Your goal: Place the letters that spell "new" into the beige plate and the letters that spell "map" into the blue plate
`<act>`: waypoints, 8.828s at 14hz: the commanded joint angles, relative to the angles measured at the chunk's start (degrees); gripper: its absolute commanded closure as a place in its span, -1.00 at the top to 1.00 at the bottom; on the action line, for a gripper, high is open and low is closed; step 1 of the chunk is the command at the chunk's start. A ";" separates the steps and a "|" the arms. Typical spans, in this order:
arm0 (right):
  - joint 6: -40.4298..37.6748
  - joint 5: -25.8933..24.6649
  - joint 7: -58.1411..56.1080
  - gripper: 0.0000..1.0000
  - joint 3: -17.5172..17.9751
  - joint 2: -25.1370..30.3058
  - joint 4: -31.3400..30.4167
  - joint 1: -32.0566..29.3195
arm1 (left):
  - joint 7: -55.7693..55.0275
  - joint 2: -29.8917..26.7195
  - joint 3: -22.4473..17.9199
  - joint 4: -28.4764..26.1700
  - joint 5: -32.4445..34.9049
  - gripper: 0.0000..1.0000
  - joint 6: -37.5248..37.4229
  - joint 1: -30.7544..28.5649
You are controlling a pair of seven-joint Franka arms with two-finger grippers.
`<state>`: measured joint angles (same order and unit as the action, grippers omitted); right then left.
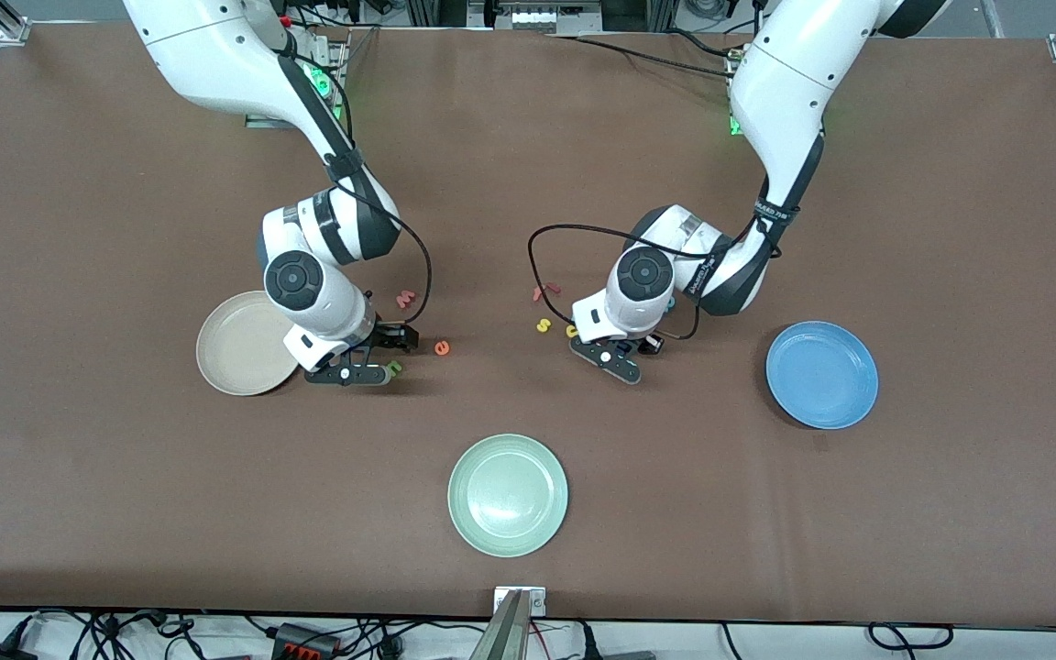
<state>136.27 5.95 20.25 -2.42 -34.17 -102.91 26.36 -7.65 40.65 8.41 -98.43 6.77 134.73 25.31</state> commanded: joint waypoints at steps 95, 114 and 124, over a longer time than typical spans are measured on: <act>-14.87 -0.68 25.50 -0.71 2.34 10.78 -8.53 -4.54 | -27.74 -6.04 26.84 -16.53 17.10 1.00 1.05 -25.13; -9.97 -7.09 -9.08 -0.61 2.16 2.09 -6.25 -25.65 | -28.06 -6.80 27.54 -14.35 18.37 -0.93 -3.12 -28.81; -12.35 -6.74 -9.52 1.00 12.52 3.76 2.71 -20.14 | 7.27 -4.11 24.83 6.22 18.54 -0.87 -27.42 -42.43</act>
<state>123.75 -0.31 10.97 7.46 -30.44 -100.89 3.92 -6.07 32.50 34.02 -95.95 23.91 108.15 -14.62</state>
